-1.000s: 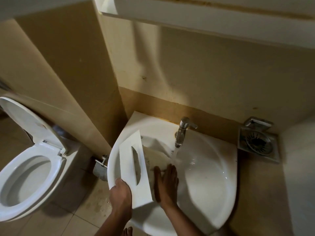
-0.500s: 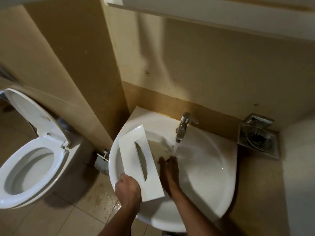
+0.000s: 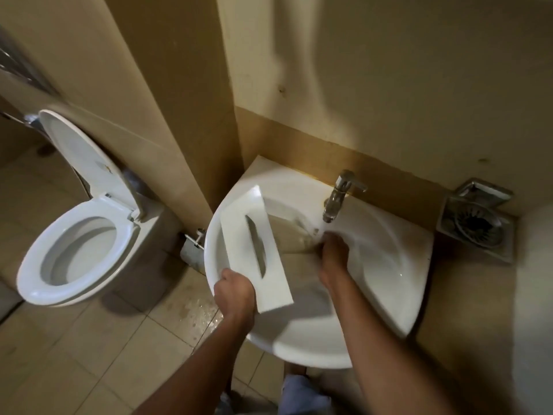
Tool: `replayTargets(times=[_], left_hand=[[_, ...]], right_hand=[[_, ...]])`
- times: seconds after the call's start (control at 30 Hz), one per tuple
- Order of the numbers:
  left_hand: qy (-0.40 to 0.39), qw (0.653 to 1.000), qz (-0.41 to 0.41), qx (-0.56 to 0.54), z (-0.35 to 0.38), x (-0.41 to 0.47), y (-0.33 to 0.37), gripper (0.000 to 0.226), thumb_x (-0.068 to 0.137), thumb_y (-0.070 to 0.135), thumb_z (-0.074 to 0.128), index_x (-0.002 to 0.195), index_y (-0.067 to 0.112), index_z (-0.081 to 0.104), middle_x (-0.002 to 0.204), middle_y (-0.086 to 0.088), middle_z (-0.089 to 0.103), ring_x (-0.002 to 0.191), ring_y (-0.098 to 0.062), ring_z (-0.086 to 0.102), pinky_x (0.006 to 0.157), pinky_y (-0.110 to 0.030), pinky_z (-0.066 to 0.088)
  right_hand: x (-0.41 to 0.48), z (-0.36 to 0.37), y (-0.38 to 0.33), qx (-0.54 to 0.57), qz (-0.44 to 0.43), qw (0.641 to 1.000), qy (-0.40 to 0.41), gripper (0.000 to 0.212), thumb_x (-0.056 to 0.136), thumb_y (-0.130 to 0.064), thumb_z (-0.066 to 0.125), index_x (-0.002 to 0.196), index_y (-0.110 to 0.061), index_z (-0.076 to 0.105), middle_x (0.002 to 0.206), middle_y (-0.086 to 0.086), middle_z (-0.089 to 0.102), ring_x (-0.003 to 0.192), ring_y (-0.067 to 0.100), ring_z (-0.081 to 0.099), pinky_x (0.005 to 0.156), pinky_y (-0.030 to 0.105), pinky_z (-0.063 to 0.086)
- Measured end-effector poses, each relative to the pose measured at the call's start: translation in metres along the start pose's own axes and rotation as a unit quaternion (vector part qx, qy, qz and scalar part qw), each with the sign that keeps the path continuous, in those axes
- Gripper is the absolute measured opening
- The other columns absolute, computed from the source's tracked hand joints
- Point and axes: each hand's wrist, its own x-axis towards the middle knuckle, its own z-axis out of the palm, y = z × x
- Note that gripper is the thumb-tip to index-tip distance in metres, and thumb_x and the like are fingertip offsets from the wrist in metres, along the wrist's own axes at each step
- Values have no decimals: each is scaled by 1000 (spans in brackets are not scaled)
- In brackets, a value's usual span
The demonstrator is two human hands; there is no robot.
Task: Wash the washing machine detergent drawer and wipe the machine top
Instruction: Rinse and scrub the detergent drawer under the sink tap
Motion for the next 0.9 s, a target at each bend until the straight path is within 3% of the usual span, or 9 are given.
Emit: replayTargets(times=[0.13,0.23,0.33,0.43,0.57,0.67,0.73,0.83,0.9], left_hand=[[-15,999,-42,-13,-1,17,3,67,103,54,24,136,2,50,119,-13,59,98,-32,54,93,-40,46],[-29,999,-41,-3,0,20,3,67,103,55,22,136,3,50,124,-15,59,104,-34,57,94,-40,47],[-42,998,-56,-4,0,23,6,60,104,52,26,135,6,49,112,-11,60,98,-31,59,83,-37,49],[-70,996,-58,11,1,26,5,56,103,49,32,135,7,50,106,-9,61,100,-32,61,91,-40,53],[-122,990,-74,1,3,29,7,52,90,49,44,125,13,58,103,-9,70,93,-31,69,82,-43,60],[-160,982,-96,-41,-1,27,14,49,86,51,49,119,16,60,96,-6,71,75,-25,69,51,-27,55],[-168,981,-92,-42,-3,23,18,49,89,52,53,119,14,60,92,-8,70,69,-24,68,45,-25,51],[-183,981,-67,-22,-4,19,22,55,87,56,58,119,11,61,90,-8,71,69,-24,69,46,-27,53],[-192,981,-34,19,-4,21,22,58,88,62,57,116,11,61,95,-9,73,79,-27,71,61,-33,59]], right_hand=[[-2,-1,-14,306,120,944,1,30,90,1,37,70,-9,57,58,4,59,57,19,56,58,24,45],[-3,-1,-9,365,141,920,7,29,96,-5,36,76,-9,57,59,3,59,47,14,57,51,22,47],[5,0,-11,411,129,900,-63,29,97,-11,44,75,-9,63,61,4,63,59,16,61,56,23,56],[7,15,-27,362,121,915,-133,8,71,-16,67,66,-13,72,62,1,63,69,13,58,75,22,52],[10,33,-30,423,163,872,-184,21,55,-6,78,70,-4,64,62,6,61,59,16,61,65,19,52],[-20,35,-31,305,132,904,-268,10,85,-6,61,77,-10,62,68,3,62,64,14,58,63,24,50],[-47,28,-19,101,-22,959,-265,28,97,-6,48,79,-13,67,73,-1,66,69,15,61,66,26,52],[-84,4,5,-145,-290,913,-247,22,100,-7,50,112,-12,69,109,-3,72,104,10,67,89,22,54],[-79,-8,15,-133,-288,931,-183,23,97,0,53,112,-9,68,107,1,71,99,11,67,85,21,53]])
